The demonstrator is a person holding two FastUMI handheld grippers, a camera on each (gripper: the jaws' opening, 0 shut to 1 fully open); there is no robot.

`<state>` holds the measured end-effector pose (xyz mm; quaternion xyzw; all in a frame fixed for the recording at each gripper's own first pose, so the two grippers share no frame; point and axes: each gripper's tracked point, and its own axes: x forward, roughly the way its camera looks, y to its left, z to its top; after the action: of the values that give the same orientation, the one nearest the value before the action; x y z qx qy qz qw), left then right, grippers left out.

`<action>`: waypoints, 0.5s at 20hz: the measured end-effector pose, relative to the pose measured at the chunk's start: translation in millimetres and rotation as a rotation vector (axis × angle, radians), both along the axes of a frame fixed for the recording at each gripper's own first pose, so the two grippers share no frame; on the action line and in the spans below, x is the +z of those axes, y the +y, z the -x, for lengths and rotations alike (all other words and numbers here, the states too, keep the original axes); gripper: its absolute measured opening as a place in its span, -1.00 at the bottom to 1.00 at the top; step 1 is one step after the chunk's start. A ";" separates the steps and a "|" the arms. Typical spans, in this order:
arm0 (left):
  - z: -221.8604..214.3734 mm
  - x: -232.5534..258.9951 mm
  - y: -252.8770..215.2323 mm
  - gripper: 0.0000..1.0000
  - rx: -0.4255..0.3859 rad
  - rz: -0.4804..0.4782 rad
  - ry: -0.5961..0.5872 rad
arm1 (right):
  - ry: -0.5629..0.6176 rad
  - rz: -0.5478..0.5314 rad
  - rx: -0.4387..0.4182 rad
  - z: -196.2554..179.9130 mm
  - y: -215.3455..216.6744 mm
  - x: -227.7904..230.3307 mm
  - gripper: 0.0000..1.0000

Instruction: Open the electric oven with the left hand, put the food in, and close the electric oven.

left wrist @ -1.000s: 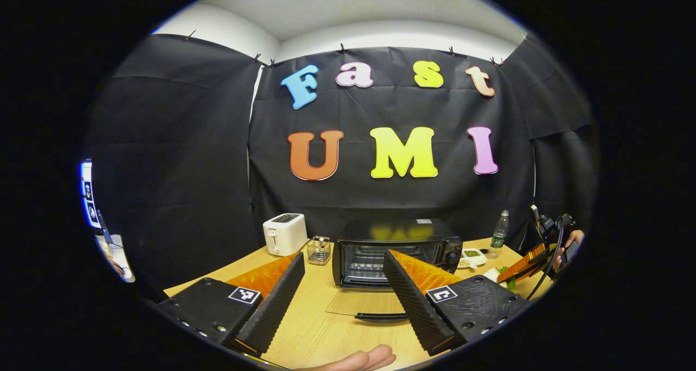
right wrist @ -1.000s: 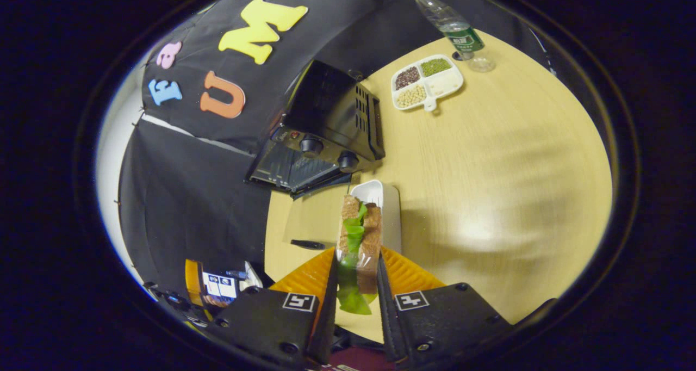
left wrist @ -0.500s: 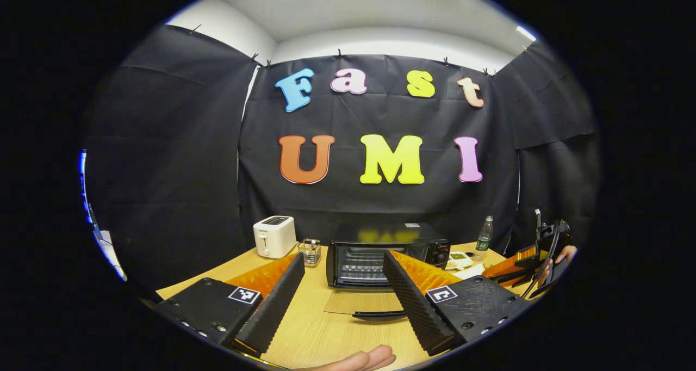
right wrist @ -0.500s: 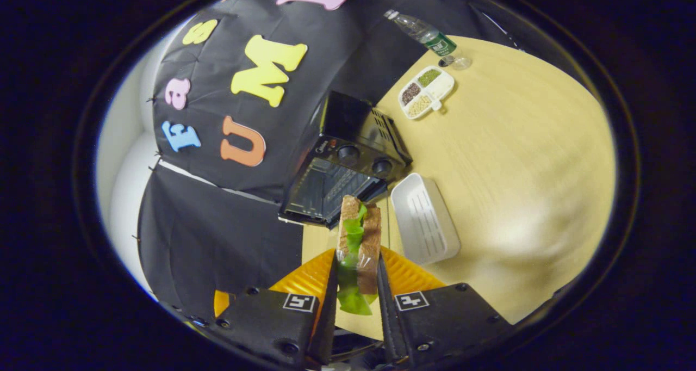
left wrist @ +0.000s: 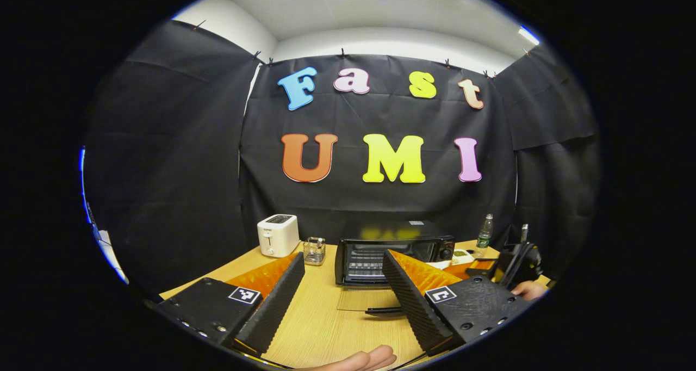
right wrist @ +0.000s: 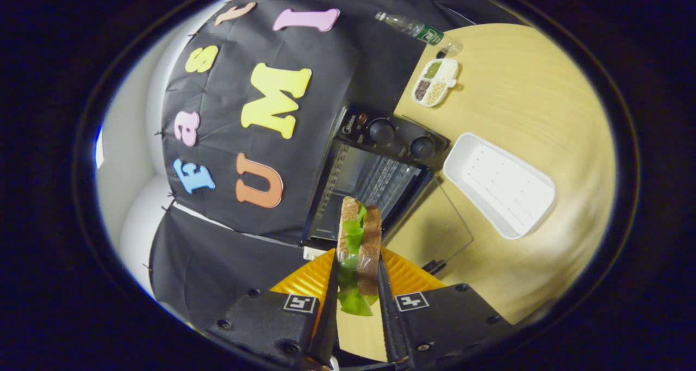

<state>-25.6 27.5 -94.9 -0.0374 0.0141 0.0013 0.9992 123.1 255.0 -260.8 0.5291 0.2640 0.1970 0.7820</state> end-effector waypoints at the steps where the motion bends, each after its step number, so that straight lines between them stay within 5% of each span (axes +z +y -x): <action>1: -1.1 -1.9 4.4 0.89 0.001 0.010 0.002 | -0.011 -0.010 -0.011 -7.3 13.4 -0.3 -0.22; 5: -7.0 -9.0 24.5 0.84 0.026 0.041 0.021 | -0.004 0.001 -0.062 -42.0 61.4 -10.8 -0.22; 6: -7.5 -4.5 26.5 0.63 0.023 0.037 0.015 | -0.011 -0.003 -0.082 -52.8 69.6 -11.5 -0.22; 7: -10.1 -3.1 31.5 0.84 0.029 0.031 0.011 | -0.026 -0.004 -0.110 -65.4 74.0 -11.7 -0.22; 10: -8.2 -3.0 40.5 0.84 0.033 0.026 -0.003 | -0.064 -0.020 -0.201 -104.9 77.7 -12.6 -0.22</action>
<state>-17.4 68.0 -97.9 -0.0506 0.0120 0.0176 0.9985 228.1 332.7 -273.4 0.5541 0.1823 0.1370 0.8006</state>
